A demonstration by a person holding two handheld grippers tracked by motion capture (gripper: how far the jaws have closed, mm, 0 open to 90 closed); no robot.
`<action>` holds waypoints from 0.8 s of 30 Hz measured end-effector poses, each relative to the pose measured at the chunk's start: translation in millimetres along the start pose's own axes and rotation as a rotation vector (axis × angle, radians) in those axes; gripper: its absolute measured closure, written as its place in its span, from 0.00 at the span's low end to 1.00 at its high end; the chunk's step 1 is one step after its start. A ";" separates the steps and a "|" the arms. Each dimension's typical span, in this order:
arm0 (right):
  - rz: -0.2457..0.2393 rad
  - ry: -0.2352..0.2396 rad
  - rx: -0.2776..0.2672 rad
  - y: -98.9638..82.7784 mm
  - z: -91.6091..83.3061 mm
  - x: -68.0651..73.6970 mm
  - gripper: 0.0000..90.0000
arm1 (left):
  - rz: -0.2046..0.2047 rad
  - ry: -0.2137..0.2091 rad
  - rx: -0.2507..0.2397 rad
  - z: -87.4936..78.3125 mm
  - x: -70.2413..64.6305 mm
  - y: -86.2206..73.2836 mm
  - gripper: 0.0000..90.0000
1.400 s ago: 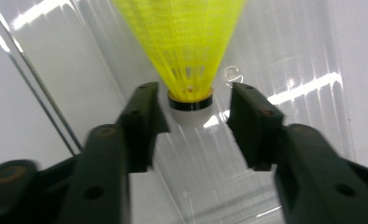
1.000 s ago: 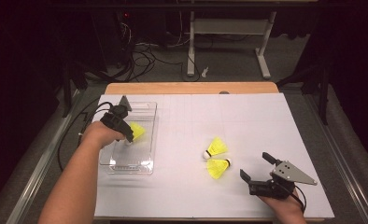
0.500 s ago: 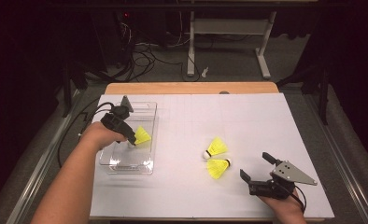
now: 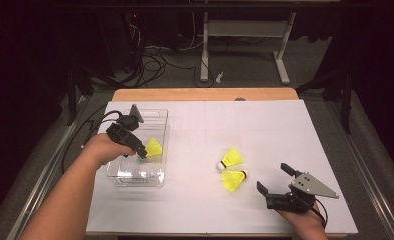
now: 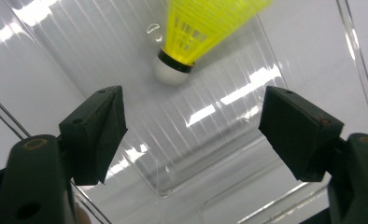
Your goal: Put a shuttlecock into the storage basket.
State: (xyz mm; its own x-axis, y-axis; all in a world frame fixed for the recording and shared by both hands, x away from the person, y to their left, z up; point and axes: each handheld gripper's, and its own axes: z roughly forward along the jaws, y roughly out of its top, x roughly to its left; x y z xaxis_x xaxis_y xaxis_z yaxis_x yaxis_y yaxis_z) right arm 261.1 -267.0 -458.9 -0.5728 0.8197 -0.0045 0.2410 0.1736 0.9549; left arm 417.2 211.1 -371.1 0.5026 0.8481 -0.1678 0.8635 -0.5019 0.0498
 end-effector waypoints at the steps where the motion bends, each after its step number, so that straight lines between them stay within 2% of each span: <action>1: 0.001 0.000 0.000 0.0 0.0 0.1 0.01 | 0.000 -0.006 -0.002 -0.3 -0.8 -1.5 0.25; 13: -0.001 -0.002 -0.001 0.3 -0.3 0.0 0.01 | 0.016 0.005 0.007 -9.1 -11.8 -15.5 0.20; 19: -0.001 -0.007 -0.002 0.6 -1.4 0.0 0.01 | 0.036 -0.008 0.013 -13.5 -22.2 -18.3 0.17; 24: -0.001 -0.009 -0.004 0.7 -1.9 -0.4 0.01 | 0.043 -0.017 -0.002 -18.5 -28.1 -21.1 0.14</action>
State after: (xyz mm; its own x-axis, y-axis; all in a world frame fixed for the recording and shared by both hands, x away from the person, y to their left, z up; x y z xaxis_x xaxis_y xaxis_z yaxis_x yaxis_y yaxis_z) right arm 260.0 -268.2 -457.6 -0.5660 0.8244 -0.0076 0.2378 0.1721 0.9559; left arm 385.6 201.0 -349.3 0.5384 0.8228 -0.1823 0.8413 -0.5374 0.0592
